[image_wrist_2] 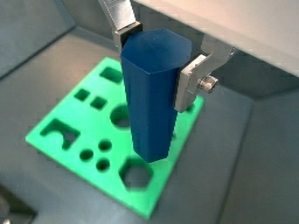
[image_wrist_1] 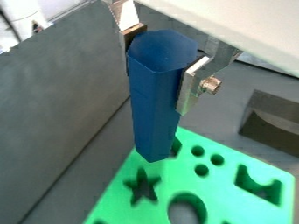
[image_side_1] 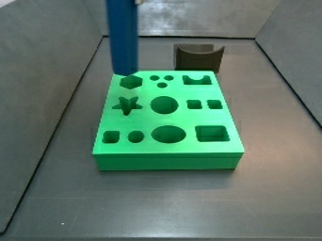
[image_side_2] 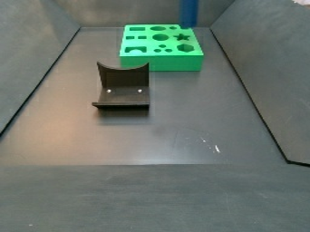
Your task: Insert the hexagon object.
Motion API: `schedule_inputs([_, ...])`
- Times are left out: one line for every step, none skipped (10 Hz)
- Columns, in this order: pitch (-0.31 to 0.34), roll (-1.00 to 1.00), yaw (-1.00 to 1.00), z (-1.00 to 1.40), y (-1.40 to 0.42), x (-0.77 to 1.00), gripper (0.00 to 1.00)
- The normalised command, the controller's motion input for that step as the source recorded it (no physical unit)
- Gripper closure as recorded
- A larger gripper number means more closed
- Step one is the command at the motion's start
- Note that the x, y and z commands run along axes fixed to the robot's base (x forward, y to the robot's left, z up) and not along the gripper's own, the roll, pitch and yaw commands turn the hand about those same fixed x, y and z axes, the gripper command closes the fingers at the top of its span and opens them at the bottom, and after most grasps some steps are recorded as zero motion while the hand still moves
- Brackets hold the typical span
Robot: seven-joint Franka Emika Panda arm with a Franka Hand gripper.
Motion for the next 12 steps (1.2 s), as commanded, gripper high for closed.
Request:
schedule_inputs([0.0,0.0,-0.56,-0.32,0.41,-0.27,1.0])
schedule_inputs([-0.05,-0.08,-0.96,-0.33,0.01,0.13,1.0])
schedule_inputs([-0.126,-0.17,-0.8,-0.44,0.09,0.26,1.0])
schedule_inputs([-0.096,-0.23,-0.5,-0.39,0.22,0.36,1.0])
schedule_inputs([-0.046,-0.17,-0.29,-0.38,0.21,0.27,1.0])
schedule_inputs([-0.001,-0.12,-0.08,-0.32,0.22,0.16,1.0])
schedule_inputs([-0.017,-0.09,-0.02,-0.25,0.07,0.02,1.0])
schedule_inputs([-0.034,-0.09,0.0,-0.23,0.0,0.02,1.0])
schedule_inputs([-0.06,-0.08,0.0,-0.23,-0.05,0.0,1.0])
schedule_inputs([-0.067,-0.07,0.0,-0.25,-0.17,0.03,1.0])
schedule_inputs([-0.036,-0.03,0.0,-0.24,-0.26,0.14,1.0])
schedule_inputs([-0.036,-0.04,0.0,-0.27,-0.19,0.24,1.0])
